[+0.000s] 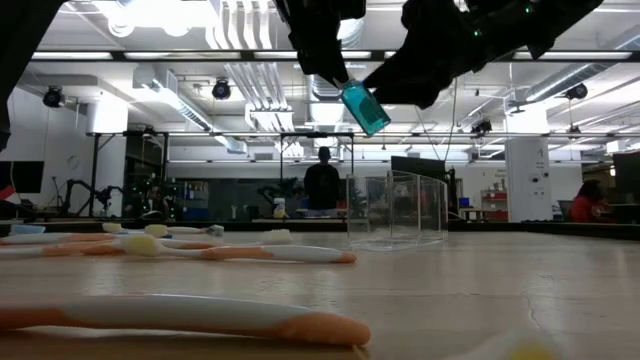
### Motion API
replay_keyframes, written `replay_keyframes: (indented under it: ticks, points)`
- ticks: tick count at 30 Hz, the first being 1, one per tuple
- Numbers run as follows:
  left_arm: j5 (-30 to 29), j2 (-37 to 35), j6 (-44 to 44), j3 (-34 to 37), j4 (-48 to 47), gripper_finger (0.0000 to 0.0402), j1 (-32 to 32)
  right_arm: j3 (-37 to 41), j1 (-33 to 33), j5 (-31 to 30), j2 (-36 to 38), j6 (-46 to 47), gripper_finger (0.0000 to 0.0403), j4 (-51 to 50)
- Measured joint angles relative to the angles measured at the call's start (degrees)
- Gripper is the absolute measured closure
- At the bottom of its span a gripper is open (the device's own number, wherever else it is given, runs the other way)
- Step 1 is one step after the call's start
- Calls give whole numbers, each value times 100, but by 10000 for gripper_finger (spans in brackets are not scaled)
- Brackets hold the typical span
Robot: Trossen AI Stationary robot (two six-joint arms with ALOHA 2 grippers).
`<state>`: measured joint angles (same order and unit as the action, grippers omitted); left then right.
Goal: Pick & Place toothbrushing station
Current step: Put the mouthwash bottle into the transparent organizer
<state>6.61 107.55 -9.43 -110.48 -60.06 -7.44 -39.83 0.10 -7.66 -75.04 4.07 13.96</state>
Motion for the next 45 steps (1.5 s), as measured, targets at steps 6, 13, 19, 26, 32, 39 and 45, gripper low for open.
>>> replay_keyframes:
  ticks: [6, 13, 19, 26, 32, 39, 45]
  points:
    - [-2, 0, 1, 2, 3, 293, 0, -9, 0, -14, 275, -26, 119, -4]
    - [0, 0, 0, 11, -1, 293, 0, -7, -4, -701, 485, -295, 116, -44]
    - [-4, 0, -168, 11, 1, 293, 0, -7, -4, -992, 756, -323, 108, -97]
    - [-4, 186, -267, 13, 225, 293, 0, -4, 2, -1095, 1249, -231, 108, -176]
    - [-45, 424, -443, 15, 292, 293, -11, -2, 2, -1093, 1787, -257, 116, -206]
    - [-412, 522, -596, 15, 302, 293, -47, 9, 4, -1129, 2211, -18, 113, -1191]
    - [-413, 514, -551, 15, 302, 293, -59, 9, 0, -2194, 2314, 1659, 105, -2561]
